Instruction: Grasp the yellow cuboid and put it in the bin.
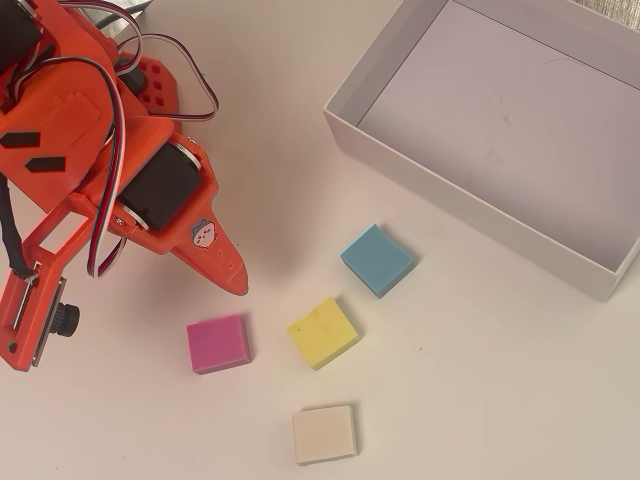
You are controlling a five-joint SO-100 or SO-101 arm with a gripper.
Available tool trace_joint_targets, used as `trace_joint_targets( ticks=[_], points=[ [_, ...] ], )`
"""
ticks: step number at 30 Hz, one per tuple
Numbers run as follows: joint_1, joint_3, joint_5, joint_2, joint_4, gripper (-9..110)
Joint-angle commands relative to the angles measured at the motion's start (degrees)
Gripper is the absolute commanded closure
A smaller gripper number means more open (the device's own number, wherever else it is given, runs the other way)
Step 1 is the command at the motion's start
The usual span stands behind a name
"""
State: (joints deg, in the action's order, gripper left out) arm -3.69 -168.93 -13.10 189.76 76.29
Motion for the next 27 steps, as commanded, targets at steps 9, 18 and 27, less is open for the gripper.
trace_joint_targets(
  ticks=[9,18,27],
  points=[
    [-3.8,0.2,-2.9,-0.2,0.1,108],
    [-5.9,13.5,-6.5,-14.5,-7.8,84],
    [-9.0,52.8,-6.2,-46.4,-4.7,49]
  ],
)
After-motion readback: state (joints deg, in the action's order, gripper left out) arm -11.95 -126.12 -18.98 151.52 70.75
